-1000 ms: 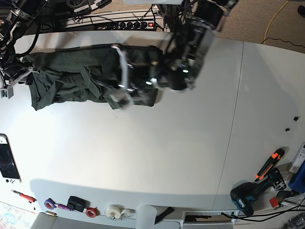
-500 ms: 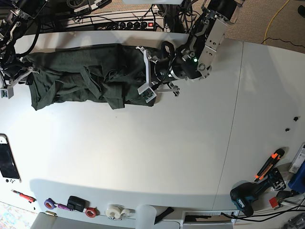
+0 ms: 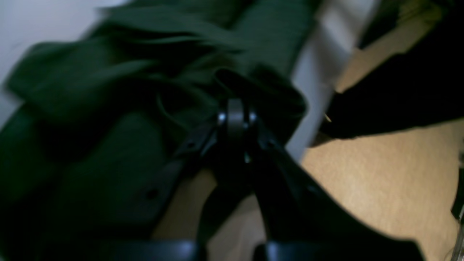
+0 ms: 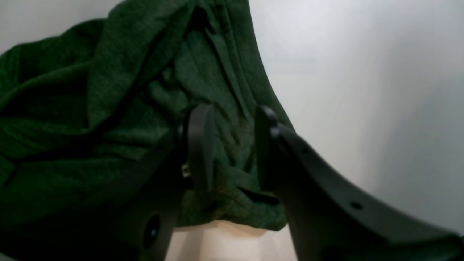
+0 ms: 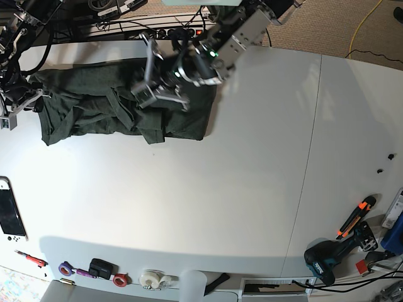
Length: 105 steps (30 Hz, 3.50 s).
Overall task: Layout the t-shirt on the table in an organized manner, then fold the t-shirt properly
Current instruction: 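Release the folded end and lift the left gripper away, then grasp the strip end under the right gripper and lift it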
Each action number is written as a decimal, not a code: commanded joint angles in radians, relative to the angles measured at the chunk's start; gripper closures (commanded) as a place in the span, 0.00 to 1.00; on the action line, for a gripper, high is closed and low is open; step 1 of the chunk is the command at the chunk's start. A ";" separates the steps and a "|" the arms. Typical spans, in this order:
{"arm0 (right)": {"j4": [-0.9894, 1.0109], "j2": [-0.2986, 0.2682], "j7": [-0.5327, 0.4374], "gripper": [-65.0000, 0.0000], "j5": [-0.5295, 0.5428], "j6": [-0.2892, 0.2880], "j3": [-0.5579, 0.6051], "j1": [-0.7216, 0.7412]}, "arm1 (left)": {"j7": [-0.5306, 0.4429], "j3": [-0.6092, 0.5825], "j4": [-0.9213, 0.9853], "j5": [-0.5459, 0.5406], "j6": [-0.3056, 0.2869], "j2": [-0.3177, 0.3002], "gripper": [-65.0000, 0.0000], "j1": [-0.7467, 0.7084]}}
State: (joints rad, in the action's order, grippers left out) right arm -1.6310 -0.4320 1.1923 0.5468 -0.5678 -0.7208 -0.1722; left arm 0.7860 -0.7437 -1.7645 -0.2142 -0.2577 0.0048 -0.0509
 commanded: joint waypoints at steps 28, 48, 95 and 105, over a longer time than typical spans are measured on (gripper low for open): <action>-0.016 -0.024 -0.023 0.70 0.006 0.005 -0.008 0.006 | -0.077 0.216 0.196 0.093 0.052 0.020 1.00 0.143; -0.016 0.080 -0.026 0.70 0.006 0.003 -0.008 0.006 | -0.176 -0.066 0.277 0.171 0.165 0.133 1.00 0.205; -0.271 0.291 -0.048 1.00 0.146 -0.130 0.536 0.048 | -0.053 0.389 0.202 0.002 0.045 -0.188 1.00 0.283; -0.271 0.290 -0.164 1.00 -0.229 -0.019 0.653 0.054 | -0.053 0.409 0.202 -0.032 0.045 -0.188 1.00 0.280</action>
State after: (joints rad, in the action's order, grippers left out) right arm -1.8843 -0.1349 1.0519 0.3031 -0.5915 -0.0643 -0.1329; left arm 0.7555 -0.3389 -1.5429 -0.2382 -0.2142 -0.1856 0.2104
